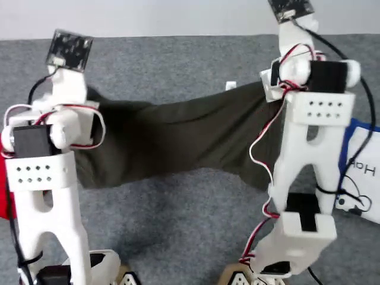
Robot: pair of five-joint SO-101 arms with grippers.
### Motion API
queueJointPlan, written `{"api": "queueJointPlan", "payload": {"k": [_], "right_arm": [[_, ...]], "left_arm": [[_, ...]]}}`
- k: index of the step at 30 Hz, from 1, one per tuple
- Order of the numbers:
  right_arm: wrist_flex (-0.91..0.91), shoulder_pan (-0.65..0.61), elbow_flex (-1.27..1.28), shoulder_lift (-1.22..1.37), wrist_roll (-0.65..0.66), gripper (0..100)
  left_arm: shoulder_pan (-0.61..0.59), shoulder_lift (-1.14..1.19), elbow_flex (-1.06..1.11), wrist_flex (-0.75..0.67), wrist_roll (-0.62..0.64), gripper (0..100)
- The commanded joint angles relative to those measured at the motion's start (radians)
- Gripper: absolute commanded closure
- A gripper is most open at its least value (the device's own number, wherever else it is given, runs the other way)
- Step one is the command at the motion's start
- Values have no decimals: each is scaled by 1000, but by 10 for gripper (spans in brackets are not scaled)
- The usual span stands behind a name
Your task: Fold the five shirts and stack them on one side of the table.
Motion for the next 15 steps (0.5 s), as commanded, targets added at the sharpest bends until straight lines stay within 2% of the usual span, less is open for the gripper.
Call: {"api": "queueJointPlan", "payload": {"k": [1, 9, 15], "right_arm": [[-54, 21, -57, -113, 12, 988], [-182, 24, -57, -229, 14, 988], [-291, 24, -57, -348, 12, 988]], "left_arm": [[48, -26, -105, -94, 12, 995], [48, -18, -252, -227, 12, 995], [52, 61, -541, -236, 12, 995]]}}
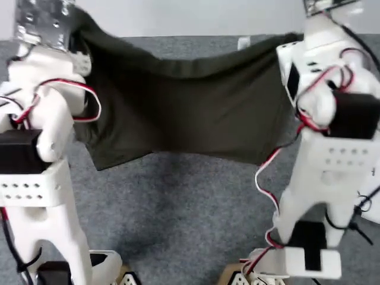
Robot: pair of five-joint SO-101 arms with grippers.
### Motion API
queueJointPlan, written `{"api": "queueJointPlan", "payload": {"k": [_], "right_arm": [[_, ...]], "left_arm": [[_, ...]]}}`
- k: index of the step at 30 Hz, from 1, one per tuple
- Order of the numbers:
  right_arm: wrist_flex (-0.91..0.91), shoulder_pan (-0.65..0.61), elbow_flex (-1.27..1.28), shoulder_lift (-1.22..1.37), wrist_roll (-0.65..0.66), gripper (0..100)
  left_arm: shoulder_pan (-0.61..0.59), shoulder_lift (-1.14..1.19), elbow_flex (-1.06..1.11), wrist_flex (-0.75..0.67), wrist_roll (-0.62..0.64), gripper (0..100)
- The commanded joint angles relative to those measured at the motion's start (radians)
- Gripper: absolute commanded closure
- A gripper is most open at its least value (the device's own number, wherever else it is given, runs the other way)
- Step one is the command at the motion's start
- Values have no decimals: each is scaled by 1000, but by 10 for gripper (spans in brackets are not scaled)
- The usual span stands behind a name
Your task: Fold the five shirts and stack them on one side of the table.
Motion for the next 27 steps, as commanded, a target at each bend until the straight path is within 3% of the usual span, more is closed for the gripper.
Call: {"api": "queueJointPlan", "payload": {"k": [1, 11, 16, 20, 27], "right_arm": [[-48, 16, -57, -110, 12, 988], [-65, 18, -57, -340, 115, 988], [-74, 104, -57, -417, 147, 988], [-73, 173, -57, -498, 183, 988], [-30, 179, -52, -590, 259, 988]], "left_arm": [[9, 20, -214, -25, 11, 995], [9, 20, -579, 129, 11, 996], [9, 20, -716, 192, 11, 996], [9, 18, -877, 304, 9, 996], [3, 18, -1059, 511, 6, 996]]}}
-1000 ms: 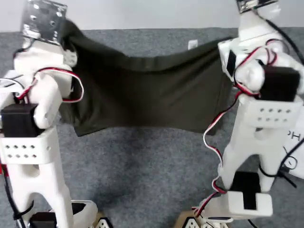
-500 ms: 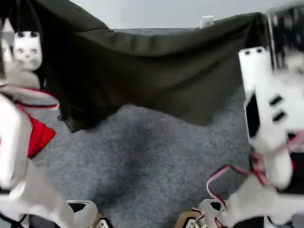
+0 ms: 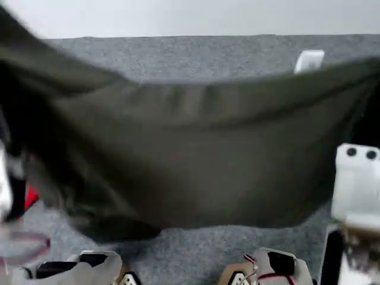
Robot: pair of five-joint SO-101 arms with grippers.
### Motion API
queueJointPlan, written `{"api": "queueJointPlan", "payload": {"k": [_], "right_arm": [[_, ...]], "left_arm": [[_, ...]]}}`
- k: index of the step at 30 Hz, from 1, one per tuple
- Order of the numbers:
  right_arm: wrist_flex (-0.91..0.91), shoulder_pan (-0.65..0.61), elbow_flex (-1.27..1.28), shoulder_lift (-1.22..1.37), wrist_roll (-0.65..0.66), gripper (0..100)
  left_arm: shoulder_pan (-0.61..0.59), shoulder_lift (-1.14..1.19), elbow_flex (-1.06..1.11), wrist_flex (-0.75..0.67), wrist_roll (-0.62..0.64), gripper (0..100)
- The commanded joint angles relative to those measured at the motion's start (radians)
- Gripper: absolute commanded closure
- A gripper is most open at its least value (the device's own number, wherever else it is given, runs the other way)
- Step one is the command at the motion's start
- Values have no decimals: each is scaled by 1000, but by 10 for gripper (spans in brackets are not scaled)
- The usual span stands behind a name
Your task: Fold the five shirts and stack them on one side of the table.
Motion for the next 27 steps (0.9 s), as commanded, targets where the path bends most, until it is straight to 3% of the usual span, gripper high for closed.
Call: {"api": "queueJointPlan", "payload": {"k": [1, 6, 12, 16, 21, 27], "right_arm": [[53, 13, -21, -16, 41, 988], [165, 10, 51, 38, 46, 988], [147, 7, 250, 162, 43, 988], [28, 5, 410, 275, 43, 988], [-222, -15, 608, 421, 43, 988], [-584, -16, 749, 624, 48, 988]], "left_arm": [[3, 12, -30, 51, 6, 996], [3, 6, 127, 51, 5, 996], [11, 14, 605, -26, -63, 996], [6, 48, 938, -238, -110, 996], [5, 140, 1250, -600, -144, 996], [-17, 376, 1333, -931, -167, 996]]}}
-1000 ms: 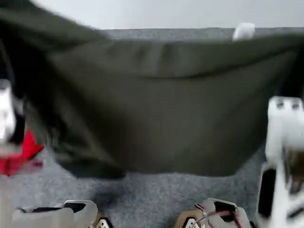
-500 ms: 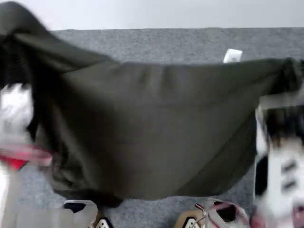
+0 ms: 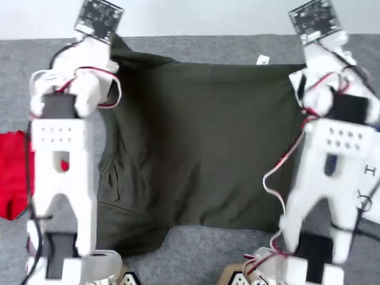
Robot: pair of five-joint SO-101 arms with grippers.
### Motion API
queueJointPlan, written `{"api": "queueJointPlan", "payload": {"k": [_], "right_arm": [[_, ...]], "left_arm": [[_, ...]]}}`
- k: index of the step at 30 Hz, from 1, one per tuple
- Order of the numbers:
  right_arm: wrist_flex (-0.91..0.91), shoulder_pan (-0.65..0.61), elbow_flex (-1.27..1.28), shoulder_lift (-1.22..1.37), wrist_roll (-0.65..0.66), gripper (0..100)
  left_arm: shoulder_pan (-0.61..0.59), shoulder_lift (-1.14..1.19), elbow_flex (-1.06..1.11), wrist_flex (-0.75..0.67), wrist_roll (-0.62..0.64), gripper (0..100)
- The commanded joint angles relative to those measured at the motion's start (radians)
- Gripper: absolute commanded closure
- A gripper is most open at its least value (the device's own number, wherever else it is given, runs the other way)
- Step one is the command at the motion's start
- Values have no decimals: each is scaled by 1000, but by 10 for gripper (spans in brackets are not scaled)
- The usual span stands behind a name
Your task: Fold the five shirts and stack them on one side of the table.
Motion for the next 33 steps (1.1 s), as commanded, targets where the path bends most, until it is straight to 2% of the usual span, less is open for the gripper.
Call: {"api": "queueJointPlan", "payload": {"k": [1, 5, 8, 10, 16, 20, 22, 26, 33], "right_arm": [[-211, -2, 14, 101, 11, 988], [-367, -2, 12, 242, 15, 988], [-461, -2, -6, 325, 15, 988], [-458, -2, -37, 367, 15, 988], [-424, 1, -66, 446, 15, 988], [-403, -2, -61, 476, 15, 988], [-387, -12, -61, 492, 15, 988], [-361, -19, -61, 506, 12, 988], [-360, -19, -61, 501, 11, 988]], "left_arm": [[-23, 114, -4, -203, -29, 996], [-23, 272, -104, -299, -35, 996], [-23, 393, -252, -310, -35, 996], [-23, 471, -348, -299, -34, 996], [2, 680, -631, -68, -25, 996], [49, 855, -814, -3, 34, 991], [78, 945, -908, 32, 41, 953], [124, 1108, -1089, 115, 146, 882], [149, 1338, -1250, 189, 146, 873]]}}
